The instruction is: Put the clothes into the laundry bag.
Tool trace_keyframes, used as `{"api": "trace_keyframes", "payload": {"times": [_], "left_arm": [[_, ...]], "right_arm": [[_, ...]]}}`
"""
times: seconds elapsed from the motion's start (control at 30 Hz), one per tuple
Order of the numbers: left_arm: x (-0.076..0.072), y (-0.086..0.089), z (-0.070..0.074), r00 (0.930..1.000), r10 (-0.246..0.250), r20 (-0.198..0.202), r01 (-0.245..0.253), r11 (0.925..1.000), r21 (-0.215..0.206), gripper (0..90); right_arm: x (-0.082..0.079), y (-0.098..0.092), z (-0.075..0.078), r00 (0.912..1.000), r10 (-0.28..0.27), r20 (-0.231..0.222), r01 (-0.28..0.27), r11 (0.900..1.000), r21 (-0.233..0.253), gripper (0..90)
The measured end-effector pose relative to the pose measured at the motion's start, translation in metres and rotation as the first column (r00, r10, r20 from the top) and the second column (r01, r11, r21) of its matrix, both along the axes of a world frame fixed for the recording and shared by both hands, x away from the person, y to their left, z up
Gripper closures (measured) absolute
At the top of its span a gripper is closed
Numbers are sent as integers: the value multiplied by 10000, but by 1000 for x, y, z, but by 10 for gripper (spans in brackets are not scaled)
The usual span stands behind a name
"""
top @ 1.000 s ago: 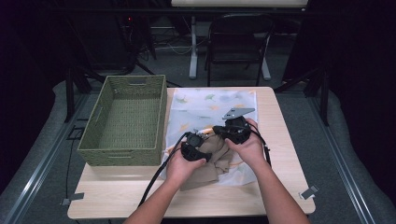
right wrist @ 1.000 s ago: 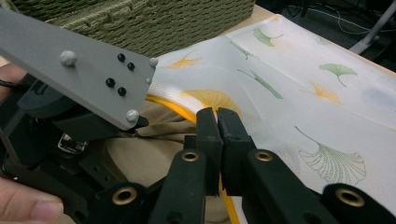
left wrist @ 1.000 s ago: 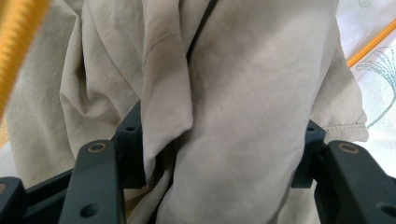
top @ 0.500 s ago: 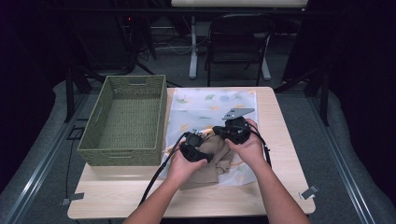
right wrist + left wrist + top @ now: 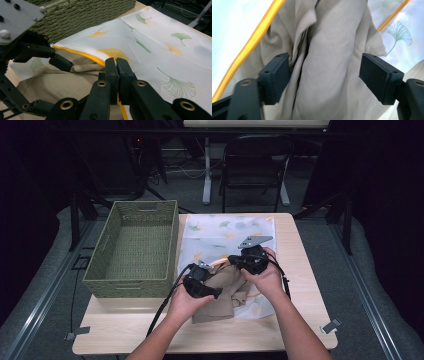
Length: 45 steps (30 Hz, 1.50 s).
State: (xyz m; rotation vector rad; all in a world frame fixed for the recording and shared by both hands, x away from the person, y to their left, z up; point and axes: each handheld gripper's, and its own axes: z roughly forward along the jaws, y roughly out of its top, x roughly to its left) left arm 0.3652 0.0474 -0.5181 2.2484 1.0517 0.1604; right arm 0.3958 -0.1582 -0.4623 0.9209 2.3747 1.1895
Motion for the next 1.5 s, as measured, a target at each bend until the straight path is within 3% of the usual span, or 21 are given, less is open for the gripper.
{"api": "trace_keyframes", "payload": {"times": [0.13, 0.23, 0.33, 0.57, 0.87, 1.13, 1.5], "left_arm": [[-2, 5, -6, 10000, -1, -35, 2, 9999, 142, 267], [-2, 6, -13, 9999, -33, -107, 36, 9997, 242, 335], [-2, 8, -20, 9994, 27, -353, -27, 10000, -5, 383], [-5, 7, -26, 9993, 30, -386, -35, 9999, -149, 449], [-10, 9, -32, 9996, 257, -73, -261, 9978, -616, 505], [-10, 7, -30, 9992, 350, -202, -363, 9972, -653, 620], [-6, -3, -19, 9990, 432, -84, -435, 9978, -499, 671]], "right_arm": [[0, 0, 0, 10000, 4, -8, -4, 10000, -13, 885], [-1, 1, 0, 10000, -10, -1, 10, 10000, -7, 885], [-1, 1, 0, 10000, 1, -2, -1, 10000, -9, 885], [-2, 1, 1, 10000, 29, -8, -29, 10000, -42, 885], [-2, 3, 0, 10000, 74, -13, -74, 10000, -19, 884], [-3, 5, -1, 9999, 122, 23, -122, 9999, -37, 885], [-4, 6, 0, 9999, 168, 1, -168, 9998, -92, 885]]}}
